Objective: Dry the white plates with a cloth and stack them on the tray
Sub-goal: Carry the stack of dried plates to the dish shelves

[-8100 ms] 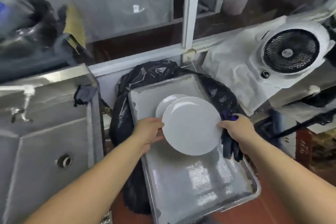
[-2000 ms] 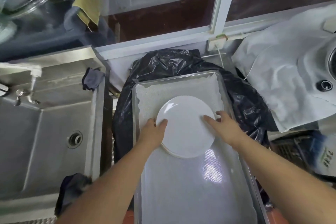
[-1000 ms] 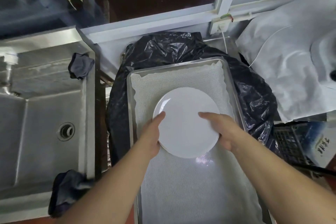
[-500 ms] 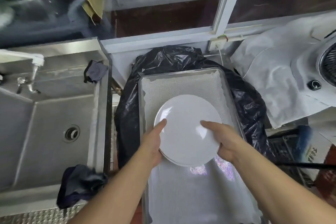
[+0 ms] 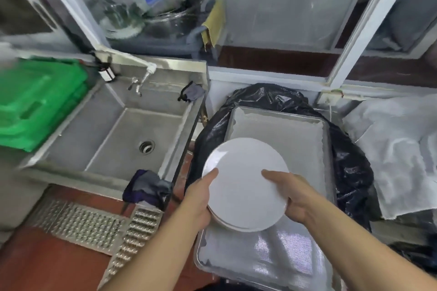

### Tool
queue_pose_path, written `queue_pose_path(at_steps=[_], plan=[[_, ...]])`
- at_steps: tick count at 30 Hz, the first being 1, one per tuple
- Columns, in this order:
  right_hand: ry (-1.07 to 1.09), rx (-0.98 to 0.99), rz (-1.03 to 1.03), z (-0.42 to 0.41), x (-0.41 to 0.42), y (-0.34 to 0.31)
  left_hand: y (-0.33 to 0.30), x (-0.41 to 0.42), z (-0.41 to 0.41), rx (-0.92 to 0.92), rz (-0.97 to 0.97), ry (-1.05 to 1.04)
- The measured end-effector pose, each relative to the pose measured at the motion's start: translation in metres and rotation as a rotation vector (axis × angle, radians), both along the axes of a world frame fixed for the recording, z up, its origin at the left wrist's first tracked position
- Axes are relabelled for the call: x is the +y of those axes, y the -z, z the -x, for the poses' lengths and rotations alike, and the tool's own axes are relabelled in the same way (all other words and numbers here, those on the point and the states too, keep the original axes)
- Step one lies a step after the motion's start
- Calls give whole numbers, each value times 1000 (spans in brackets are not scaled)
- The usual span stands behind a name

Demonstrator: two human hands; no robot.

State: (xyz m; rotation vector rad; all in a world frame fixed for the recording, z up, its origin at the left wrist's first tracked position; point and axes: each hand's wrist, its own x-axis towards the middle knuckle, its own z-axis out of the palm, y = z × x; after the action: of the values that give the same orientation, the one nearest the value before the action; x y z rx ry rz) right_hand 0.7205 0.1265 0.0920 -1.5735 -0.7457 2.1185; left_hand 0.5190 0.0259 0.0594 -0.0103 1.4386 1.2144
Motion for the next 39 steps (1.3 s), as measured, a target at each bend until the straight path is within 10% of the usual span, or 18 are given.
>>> queue_pose_path(at_steps=[17,39], plan=[[-847,46,-102,145,-159,-46,-63,-272,6,22,-74,-820],[-1761,58,-123,316,-677,-55,-64,-760,-8,74,-31,-1692]])
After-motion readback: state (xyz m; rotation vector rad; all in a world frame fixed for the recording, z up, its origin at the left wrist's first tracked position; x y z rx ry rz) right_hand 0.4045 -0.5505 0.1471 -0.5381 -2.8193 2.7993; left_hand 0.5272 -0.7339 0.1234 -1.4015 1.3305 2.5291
